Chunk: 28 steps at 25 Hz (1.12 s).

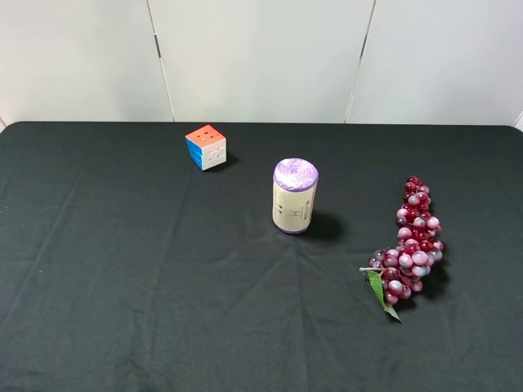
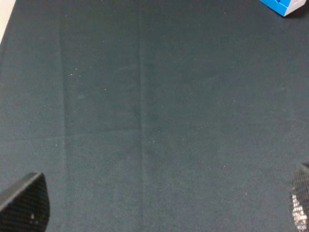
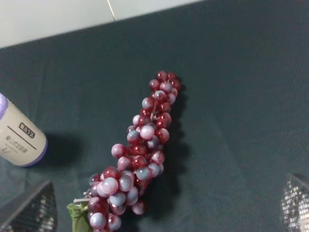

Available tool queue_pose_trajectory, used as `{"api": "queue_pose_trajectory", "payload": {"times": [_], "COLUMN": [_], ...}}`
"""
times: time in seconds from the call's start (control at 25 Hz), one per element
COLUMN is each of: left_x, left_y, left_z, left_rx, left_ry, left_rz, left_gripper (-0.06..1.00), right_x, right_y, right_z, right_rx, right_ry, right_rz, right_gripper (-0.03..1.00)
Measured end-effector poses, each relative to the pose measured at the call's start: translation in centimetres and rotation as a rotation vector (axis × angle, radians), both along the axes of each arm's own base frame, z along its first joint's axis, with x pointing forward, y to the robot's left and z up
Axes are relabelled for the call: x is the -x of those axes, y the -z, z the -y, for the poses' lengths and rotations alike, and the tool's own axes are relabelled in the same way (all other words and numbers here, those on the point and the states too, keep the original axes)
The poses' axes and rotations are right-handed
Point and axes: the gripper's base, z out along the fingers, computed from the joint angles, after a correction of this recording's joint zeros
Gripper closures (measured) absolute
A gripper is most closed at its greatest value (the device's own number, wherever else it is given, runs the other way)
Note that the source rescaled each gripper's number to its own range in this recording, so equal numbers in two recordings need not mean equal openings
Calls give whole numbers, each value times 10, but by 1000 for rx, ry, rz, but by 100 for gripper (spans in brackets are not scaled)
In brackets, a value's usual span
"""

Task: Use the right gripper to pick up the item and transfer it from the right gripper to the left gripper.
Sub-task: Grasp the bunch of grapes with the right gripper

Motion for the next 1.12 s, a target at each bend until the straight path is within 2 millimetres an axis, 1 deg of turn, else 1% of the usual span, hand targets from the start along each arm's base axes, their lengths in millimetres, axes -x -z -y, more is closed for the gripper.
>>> {"api": "queue_pose_trajectory", "payload": {"times": [0.08,0.2,0.32,0.36,0.4,0.52,0.6,0.76,0.84,1.0,1.12], "left_x": [0,0,0,0,0,0,0,0,0,0,0], "left_y": [0,0,0,0,0,0,0,0,0,0,0], "left_z": [0,0,0,0,0,0,0,0,0,0,0], "left_rx": [0,0,0,0,0,0,0,0,0,0,0], "left_ry": [0,0,0,0,0,0,0,0,0,0,0], "left_rz": [0,0,0,0,0,0,0,0,0,0,0], "left_gripper": [-4,-4,-4,-4,-4,-4,-4,-4,-4,-4,-4], "right_x": [-21,-59,-97,-107,-118,-146,-164,-192,-204,-215,-219], "right_y": [-16,-36,-43,-43,-39,-20,-2,31,46,85,110], "right_z": [-1,-4,-9,-13,-17,-32,-39,-50,-54,-62,-66], "right_rx": [17,54,82,85,87,78,96,105,94,47,16], "right_ry": [-10,-42,-105,-129,-153,-173,-155,-112,-106,-110,-114], "right_rz": [-62,-175,-304,-336,-386,-541,-653,-797,-843,-933,-941], "right_gripper": [-3,-3,-3,-3,-3,-3,-3,-3,-3,-3,-3]}}
